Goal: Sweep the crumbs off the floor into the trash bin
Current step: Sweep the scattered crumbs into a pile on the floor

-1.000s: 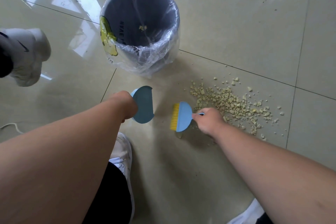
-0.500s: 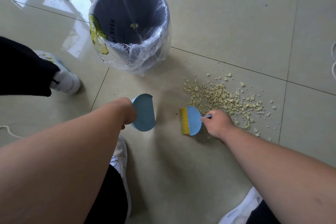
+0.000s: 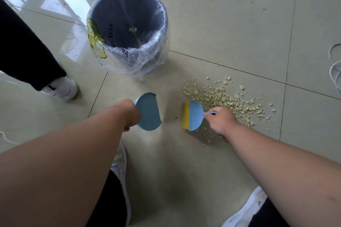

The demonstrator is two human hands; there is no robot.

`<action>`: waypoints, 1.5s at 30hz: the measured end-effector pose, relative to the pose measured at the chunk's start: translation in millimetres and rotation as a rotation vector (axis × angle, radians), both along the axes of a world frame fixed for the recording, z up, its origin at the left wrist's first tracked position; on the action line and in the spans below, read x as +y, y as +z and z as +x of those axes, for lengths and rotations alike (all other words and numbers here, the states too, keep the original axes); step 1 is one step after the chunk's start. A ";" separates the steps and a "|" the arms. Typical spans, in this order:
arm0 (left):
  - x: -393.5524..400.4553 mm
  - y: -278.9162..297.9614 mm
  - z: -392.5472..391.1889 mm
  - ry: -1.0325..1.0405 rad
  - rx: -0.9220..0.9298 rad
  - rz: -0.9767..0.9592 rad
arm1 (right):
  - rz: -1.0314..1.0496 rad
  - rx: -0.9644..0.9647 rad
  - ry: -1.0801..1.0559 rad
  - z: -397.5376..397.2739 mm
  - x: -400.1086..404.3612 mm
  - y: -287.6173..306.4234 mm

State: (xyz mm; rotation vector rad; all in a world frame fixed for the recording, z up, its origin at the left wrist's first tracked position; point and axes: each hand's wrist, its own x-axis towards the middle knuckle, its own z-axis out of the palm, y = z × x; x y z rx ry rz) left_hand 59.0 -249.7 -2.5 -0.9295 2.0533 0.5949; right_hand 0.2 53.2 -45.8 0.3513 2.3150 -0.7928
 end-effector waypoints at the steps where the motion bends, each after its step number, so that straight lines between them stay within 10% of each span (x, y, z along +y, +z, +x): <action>1: -1.2 -0.6 -0.5 -0.009 0.009 0.001 | -0.012 -0.007 -0.014 -1.6 -6.9 -1.0; 45: -20.8 -38.5 -36.0 -0.053 0.319 0.005 | -0.189 0.086 -0.264 -98.0 -79.3 -21.3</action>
